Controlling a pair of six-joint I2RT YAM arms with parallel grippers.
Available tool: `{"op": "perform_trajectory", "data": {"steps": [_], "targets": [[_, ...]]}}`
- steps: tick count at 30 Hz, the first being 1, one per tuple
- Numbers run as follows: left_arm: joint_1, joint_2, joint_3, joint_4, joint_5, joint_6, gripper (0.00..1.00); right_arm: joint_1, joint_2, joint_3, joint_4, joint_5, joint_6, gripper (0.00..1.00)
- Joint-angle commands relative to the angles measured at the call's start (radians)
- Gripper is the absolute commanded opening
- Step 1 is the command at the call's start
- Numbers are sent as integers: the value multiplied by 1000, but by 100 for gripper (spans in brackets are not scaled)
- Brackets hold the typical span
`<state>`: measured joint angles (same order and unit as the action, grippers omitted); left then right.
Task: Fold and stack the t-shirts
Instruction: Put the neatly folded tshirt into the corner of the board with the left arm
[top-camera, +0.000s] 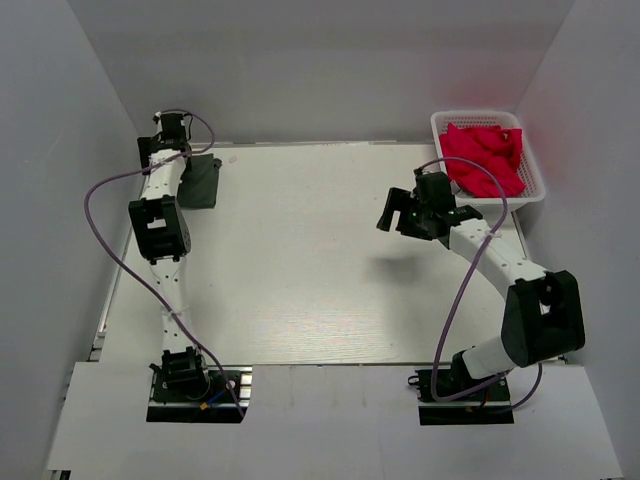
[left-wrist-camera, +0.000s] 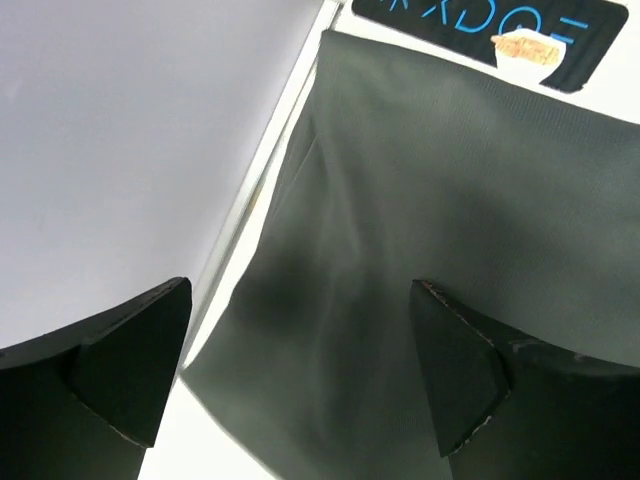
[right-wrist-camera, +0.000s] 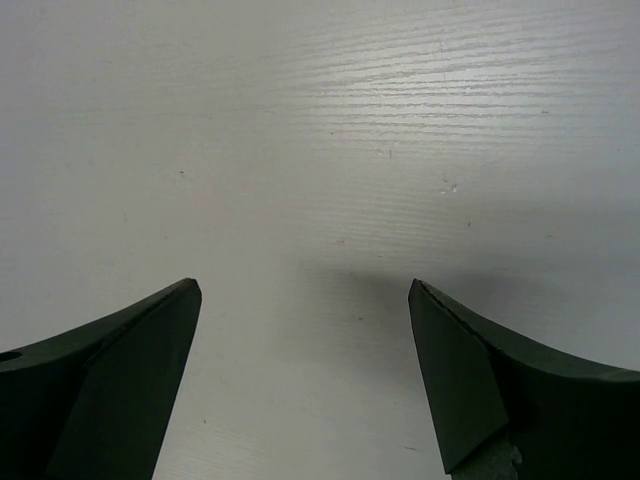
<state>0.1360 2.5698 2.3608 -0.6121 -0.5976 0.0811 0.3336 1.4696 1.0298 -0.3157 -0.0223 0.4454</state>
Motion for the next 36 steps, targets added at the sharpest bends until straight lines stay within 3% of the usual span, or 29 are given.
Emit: {"op": "perform_trajectory", "data": {"steps": [1, 3, 6, 8, 9, 10, 11, 12, 14, 17, 19, 21, 23, 26, 36], "targets": [[2, -201, 19, -73, 7, -88, 100, -1, -90, 9, 17, -5, 12, 90], [2, -279, -44, -132, 18, -183, 100, -1, -133, -11, 27, 5, 10, 90], [-22, -512, -292, -156, 91, -331, 100, -1, -221, -83, 49, 15, 13, 90], [-32, -659, -576, -123, 229, -472, 100, -1, -296, -145, 55, 16, 21, 90], [-32, -824, -691, -74, 400, -507, 100, -1, -314, -161, 62, 16, 22, 90], [-47, -912, -816, 92, 495, -523, 100, -1, -351, -200, 66, 3, 22, 90], [-56, -1000, -1073, 198, 586, -535, 100, -2, -395, -235, 70, -2, 18, 90], [-68, -1083, -1194, 303, 761, -535, 100, -1, -413, -272, 73, -5, 18, 90], [-99, -1302, -1471, 510, 910, -535, 100, -1, -497, -322, 76, -5, 13, 90], [-127, -1491, -1680, 552, 1044, -517, 100, 1, -596, -425, 107, -7, 19, 90], [-162, -1667, -1757, 587, 1041, -547, 100, 1, -637, -461, 139, -18, 33, 90], [-171, -1807, -1870, 733, 1174, -607, 100, -2, -663, -508, 167, -44, 56, 90], [-171, -1865, -1902, 755, 1164, -607, 100, -1, -676, -520, 161, -47, 65, 90], [-171, -1904, -1865, 638, 1096, -596, 100, -1, -683, -534, 171, -63, 72, 90], [-171, -1855, -1851, 641, 1136, -596, 100, -1, -726, -533, 173, -74, 70, 90]]}}
